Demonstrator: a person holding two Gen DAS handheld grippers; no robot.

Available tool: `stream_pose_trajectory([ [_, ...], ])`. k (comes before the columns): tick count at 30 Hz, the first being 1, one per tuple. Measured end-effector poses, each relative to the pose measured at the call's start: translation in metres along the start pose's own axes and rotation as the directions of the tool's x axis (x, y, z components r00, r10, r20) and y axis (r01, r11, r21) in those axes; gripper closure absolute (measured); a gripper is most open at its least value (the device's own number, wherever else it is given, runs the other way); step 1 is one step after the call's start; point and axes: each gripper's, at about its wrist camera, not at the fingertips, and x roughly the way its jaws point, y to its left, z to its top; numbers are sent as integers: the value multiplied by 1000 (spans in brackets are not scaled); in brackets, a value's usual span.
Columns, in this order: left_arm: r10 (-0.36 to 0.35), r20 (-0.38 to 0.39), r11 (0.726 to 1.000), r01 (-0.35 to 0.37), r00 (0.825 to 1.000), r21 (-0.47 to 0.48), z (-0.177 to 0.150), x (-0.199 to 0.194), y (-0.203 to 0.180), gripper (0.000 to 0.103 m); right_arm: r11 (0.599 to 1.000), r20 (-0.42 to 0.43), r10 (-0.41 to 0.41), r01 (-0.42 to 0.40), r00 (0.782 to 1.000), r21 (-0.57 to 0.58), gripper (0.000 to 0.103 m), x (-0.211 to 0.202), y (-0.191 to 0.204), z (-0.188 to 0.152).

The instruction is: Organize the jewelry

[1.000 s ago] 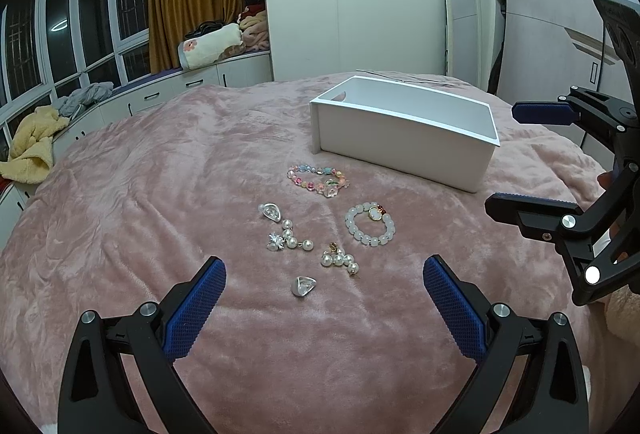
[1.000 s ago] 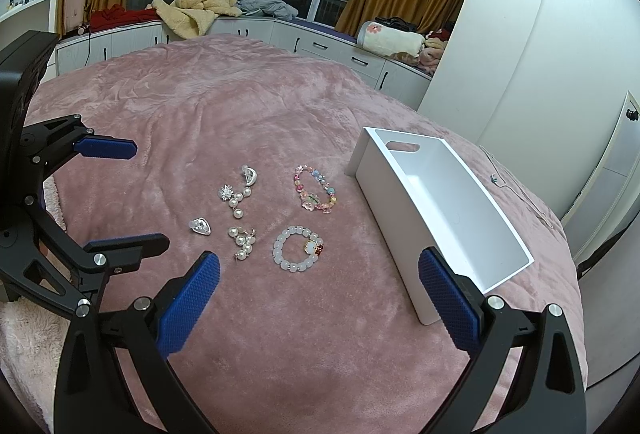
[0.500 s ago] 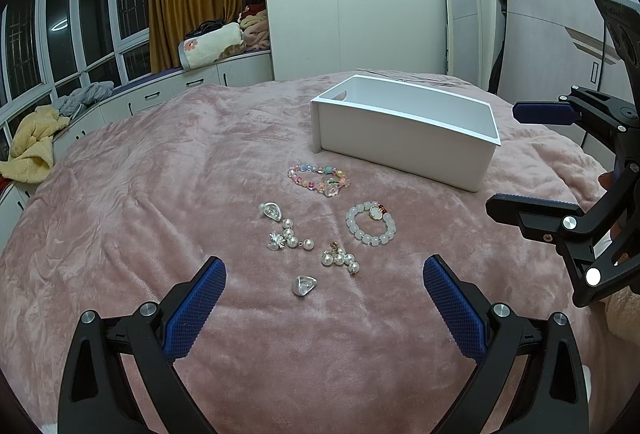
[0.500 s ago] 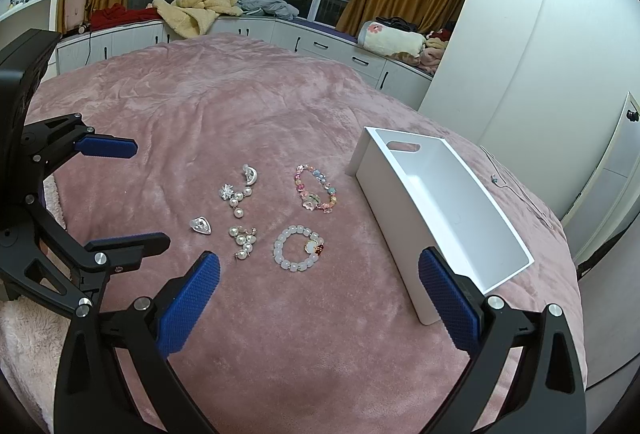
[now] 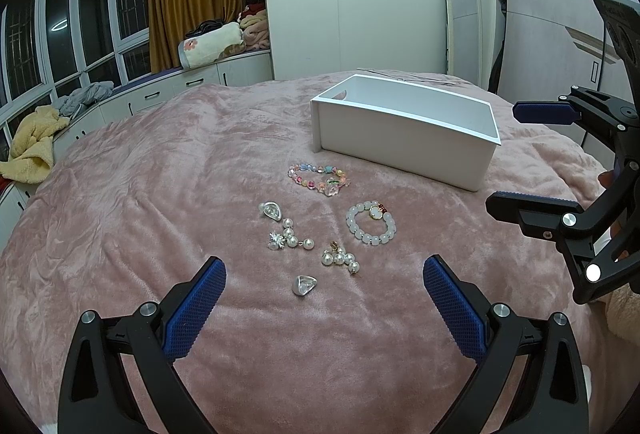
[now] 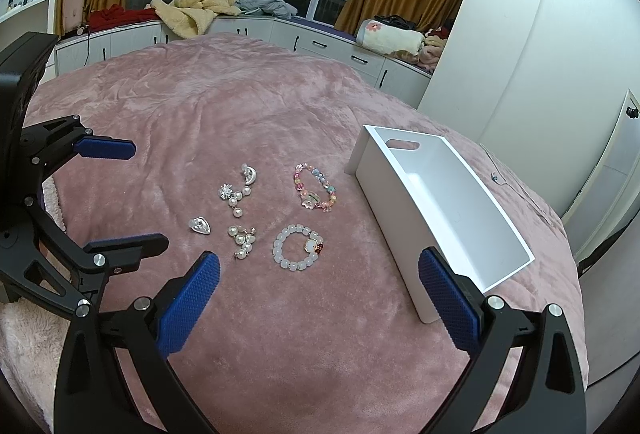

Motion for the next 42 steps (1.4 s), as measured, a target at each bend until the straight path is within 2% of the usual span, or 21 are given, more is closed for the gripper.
stream_pose_trajectory([
  [13,1,-7,1000,-1,1000,-1,-1,0,1,3,1000,-5,7,-7,1000,4,5,1,1,-6],
  [21,-4,-31,1000,4,999,-13,-1,7,5,3,998,-23,27,-25,999,58,5,18,-8,11],
  [34,3,-103,1000,-5,995,-19,21,52,21,3,991,-54,35,-28,998,133,5,54,-23,24],
  [40,30,-130,999,-28,991,16,34,79,33,3,991,-61,28,-20,998,135,5,74,-32,27],
  [42,28,-145,1000,-25,989,16,38,92,40,3,991,-71,30,-20,997,134,9,84,-34,26],
])
